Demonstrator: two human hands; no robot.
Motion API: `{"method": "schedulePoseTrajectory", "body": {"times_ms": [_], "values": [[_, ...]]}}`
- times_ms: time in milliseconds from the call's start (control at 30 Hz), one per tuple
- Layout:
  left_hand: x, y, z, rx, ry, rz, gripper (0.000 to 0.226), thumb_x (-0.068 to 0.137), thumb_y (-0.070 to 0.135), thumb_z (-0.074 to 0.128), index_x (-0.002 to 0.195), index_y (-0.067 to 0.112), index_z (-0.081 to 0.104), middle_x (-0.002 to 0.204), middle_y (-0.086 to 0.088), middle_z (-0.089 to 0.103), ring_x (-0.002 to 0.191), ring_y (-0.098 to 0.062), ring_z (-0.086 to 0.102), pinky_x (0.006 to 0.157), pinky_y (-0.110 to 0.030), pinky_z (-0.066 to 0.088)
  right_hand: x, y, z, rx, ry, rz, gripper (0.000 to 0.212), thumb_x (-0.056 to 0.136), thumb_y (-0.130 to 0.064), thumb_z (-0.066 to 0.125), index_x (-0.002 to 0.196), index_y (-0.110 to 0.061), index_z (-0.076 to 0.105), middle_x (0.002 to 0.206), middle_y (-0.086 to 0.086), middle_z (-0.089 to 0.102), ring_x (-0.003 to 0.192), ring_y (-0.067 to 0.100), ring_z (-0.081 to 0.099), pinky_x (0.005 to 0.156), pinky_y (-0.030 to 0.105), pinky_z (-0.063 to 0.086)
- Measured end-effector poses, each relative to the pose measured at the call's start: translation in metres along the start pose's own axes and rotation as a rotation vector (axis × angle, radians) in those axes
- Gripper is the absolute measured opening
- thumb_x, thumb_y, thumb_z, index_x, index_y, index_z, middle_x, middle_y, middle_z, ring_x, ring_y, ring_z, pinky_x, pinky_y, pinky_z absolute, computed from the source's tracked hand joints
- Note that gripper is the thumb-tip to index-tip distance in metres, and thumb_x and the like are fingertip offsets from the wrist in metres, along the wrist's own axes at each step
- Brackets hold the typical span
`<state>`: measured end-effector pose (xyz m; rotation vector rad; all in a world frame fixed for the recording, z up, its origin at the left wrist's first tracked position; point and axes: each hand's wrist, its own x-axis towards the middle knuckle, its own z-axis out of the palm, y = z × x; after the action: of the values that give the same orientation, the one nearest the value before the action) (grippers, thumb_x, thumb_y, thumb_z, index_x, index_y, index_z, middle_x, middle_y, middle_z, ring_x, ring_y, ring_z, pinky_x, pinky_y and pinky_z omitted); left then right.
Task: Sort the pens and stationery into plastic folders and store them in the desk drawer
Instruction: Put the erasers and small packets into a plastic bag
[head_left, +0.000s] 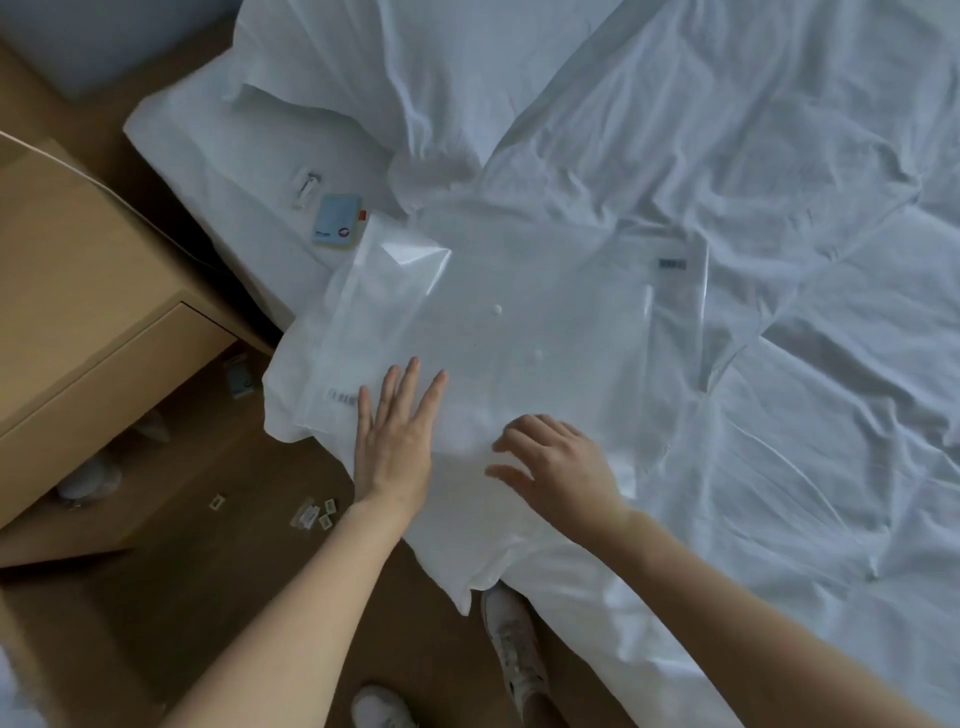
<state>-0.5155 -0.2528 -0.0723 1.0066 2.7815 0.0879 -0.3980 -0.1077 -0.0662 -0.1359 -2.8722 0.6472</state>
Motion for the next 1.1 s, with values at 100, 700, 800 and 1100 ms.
{"method": "schedulePoseTrajectory", "body": {"times_ms": [100, 700, 800, 1100], "values": [[-0.017, -0.029, -0.003, 0.083, -0.001, 0.025, 0.093, 0.092, 0.004, 0.054, 0.143, 0.032, -0.019, 0.158, -0.005, -0.014, 0.141, -0.021, -0.02, 0.109, -0.042, -0.016, 0.011, -0.024, 0.002, 0.037, -0.17, 0.027, 0.041, 0.086, -0.049, 0.044, 0.09, -0.02, 0.072, 0.099, -0.002, 0.069, 0.093, 0.017, 0.066, 0.085, 0.03, 0.051], [-0.148, -0.179, 0.005, 0.159, 0.092, 0.1, 0.12, 0.046, -0.023, 0.075, 0.145, 0.027, 0.029, 0.147, -0.014, 0.039, 0.136, -0.033, 0.034, 0.111, -0.052, 0.021, 0.091, -0.114, 0.069, -0.159, -0.167, 0.242, 0.044, 0.087, -0.016, 0.063, 0.128, -0.01, 0.048, 0.134, 0.012, 0.042, 0.124, 0.032, 0.036, 0.1, 0.035, 0.025], [-0.169, -0.195, 0.008, 0.142, 0.1, 0.085, 0.12, 0.043, -0.027, 0.071, 0.144, 0.026, 0.031, 0.145, -0.014, 0.042, 0.134, -0.033, 0.038, 0.107, -0.055, 0.023, 0.095, -0.131, 0.092, -0.163, -0.234, 0.134, 0.041, 0.092, -0.014, 0.055, 0.133, -0.012, 0.048, 0.138, 0.01, 0.043, 0.131, 0.028, 0.034, 0.105, 0.033, 0.017], [-0.252, -0.257, 0.032, 0.137, 0.05, 0.012, 0.121, 0.046, -0.02, 0.073, 0.148, 0.024, 0.025, 0.144, -0.012, 0.044, 0.134, -0.033, 0.038, 0.106, -0.056, 0.026, 0.079, -0.206, 0.158, -0.036, -0.16, -0.052, 0.029, 0.082, -0.015, 0.044, 0.089, -0.011, 0.072, 0.095, 0.005, 0.072, 0.087, 0.029, 0.067, 0.08, 0.036, 0.046]]}}
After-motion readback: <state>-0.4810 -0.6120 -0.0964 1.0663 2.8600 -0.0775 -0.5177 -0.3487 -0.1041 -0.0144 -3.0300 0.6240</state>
